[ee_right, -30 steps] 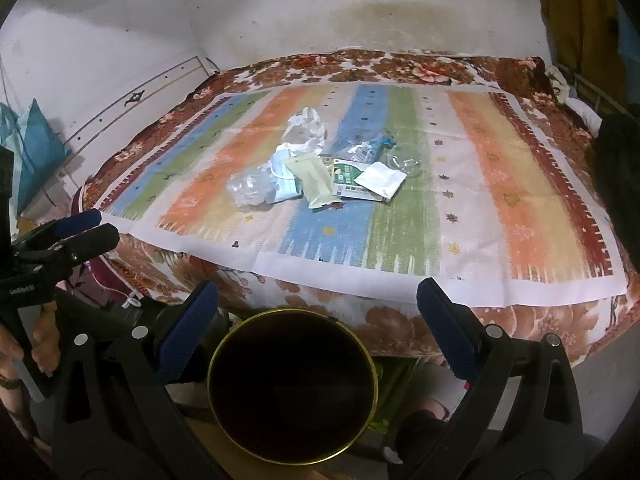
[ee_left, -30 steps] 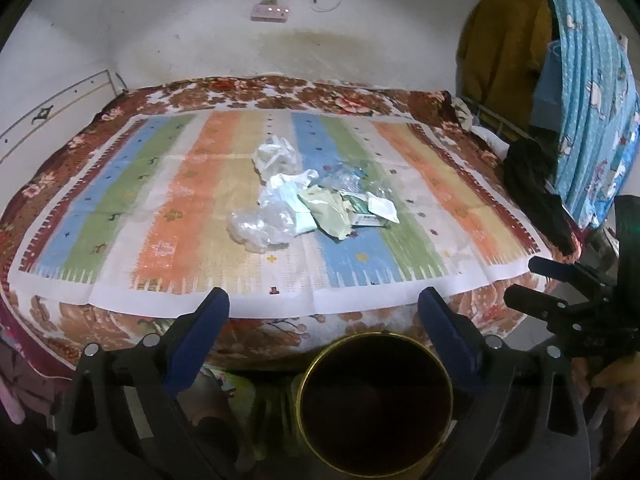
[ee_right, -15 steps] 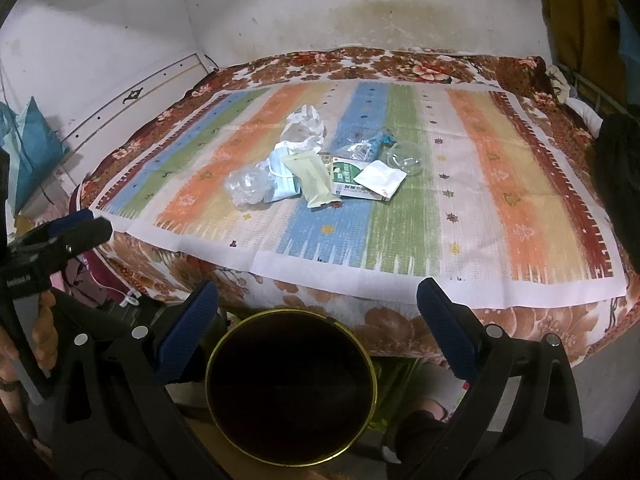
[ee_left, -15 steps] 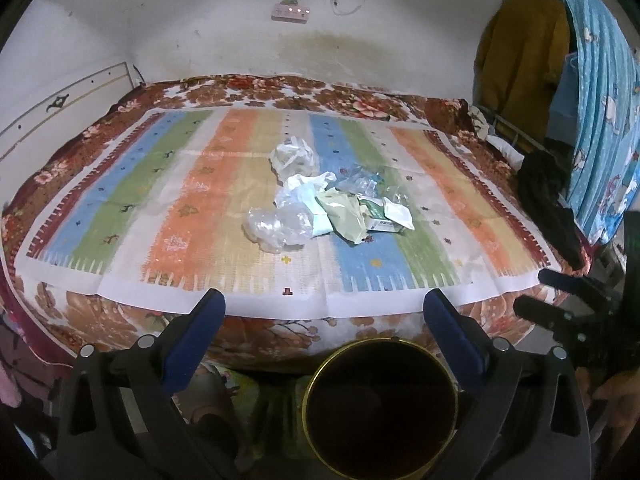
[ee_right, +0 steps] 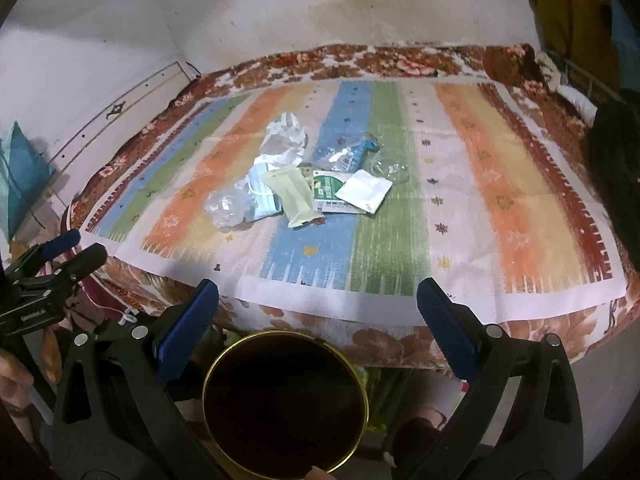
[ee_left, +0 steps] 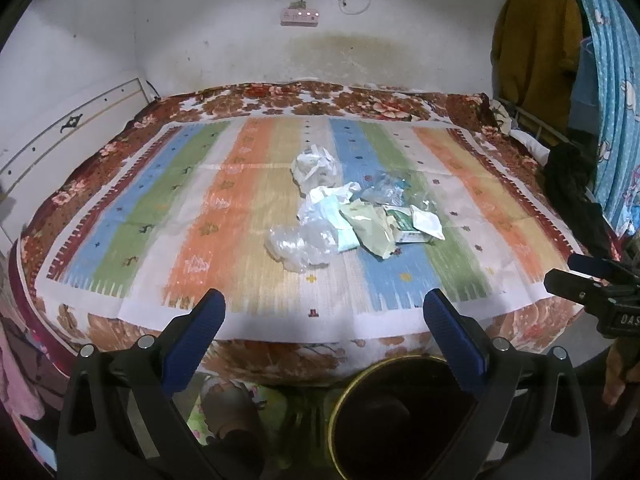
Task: Collect trash
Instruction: 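Move both tools forward over the trash pile on the sheet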
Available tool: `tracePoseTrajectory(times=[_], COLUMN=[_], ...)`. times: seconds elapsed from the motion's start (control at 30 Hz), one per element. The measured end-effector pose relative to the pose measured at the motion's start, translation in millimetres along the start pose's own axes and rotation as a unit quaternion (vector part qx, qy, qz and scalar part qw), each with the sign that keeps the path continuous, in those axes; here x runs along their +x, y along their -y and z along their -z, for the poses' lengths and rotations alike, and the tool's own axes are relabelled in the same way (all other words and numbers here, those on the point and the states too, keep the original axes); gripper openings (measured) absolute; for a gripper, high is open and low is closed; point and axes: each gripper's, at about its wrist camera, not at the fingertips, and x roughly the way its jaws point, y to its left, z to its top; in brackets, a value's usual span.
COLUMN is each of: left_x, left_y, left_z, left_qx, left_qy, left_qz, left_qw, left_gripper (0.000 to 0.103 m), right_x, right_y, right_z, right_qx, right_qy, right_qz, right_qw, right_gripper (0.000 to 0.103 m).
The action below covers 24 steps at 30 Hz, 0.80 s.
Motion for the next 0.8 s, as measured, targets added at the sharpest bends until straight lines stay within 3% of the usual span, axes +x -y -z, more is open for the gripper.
tracePoseTrajectory(times=[0.13,0.23,0.3,0.47,0.8], left_x=[17.9,31.6,44.9,74.2,115.2], left_y=[-0.3,-5.9,-17.3,-31.0,-20.9], left_z=[-11.1,-21.1,-28.8,-34.3,-57.5], left_qx=[0.0,-0.013,-0.053,-0.108,-0.073], left_qy=[-0.027,-0.047,-0.069,-0.111,-0.137], left_qz=[0.0,0.011,0.04,0.042,0.004], left_qw=[0.9996,0.9988,0.9954,0.9871,0.9879], left_gripper=[0.097,0.097,0.097,0.097,0.097], right_x=[11.6,21.6,30.2,56.8,108.0], right_y=[3.8,8.4,11.3,14.8,31.9], right_z=[-21.5,-34.5,-41.9,-58.5,-86.4], right_qx=[-0.006,0.0,0.003,-0.014,0.004], right_qy=[-0.004,-0.012,-0.02,-0.049,-0.089], right_qz=[0.034,0.033,0.028,0.048,0.066], right_qw=[0.999,0.999,0.999,0.998,0.994], right_gripper=[0.094,0.094,0.094,0.094,0.094])
